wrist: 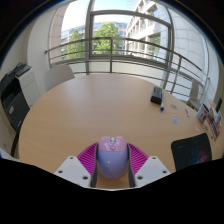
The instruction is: Arrange mouse
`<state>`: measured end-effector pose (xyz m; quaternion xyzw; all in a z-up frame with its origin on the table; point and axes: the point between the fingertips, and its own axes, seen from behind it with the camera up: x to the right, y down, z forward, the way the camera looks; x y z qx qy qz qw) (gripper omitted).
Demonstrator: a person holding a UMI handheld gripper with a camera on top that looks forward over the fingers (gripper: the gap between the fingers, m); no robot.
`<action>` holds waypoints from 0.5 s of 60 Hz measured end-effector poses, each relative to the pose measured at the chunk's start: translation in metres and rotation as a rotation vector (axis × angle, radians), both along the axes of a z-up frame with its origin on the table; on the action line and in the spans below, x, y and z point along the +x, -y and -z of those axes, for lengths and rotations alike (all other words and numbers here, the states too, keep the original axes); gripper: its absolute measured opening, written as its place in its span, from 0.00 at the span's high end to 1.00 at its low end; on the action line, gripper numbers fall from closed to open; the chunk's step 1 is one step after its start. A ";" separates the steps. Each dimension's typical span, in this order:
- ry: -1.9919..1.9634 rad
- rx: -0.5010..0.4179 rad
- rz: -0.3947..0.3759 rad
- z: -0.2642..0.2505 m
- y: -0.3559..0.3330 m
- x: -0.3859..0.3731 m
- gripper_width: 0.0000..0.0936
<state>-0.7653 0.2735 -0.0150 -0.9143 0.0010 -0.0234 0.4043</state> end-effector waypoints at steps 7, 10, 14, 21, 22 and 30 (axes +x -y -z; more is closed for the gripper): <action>-0.016 0.045 0.000 -0.041 0.013 0.005 0.55; -0.022 0.078 0.000 -0.066 0.019 0.012 0.55; -0.029 0.133 0.009 -0.110 0.032 0.021 0.55; -0.036 0.231 0.049 -0.185 0.056 0.053 0.57; -0.036 0.242 0.051 -0.194 0.059 0.057 0.55; -0.017 0.345 0.093 -0.257 0.085 0.116 0.55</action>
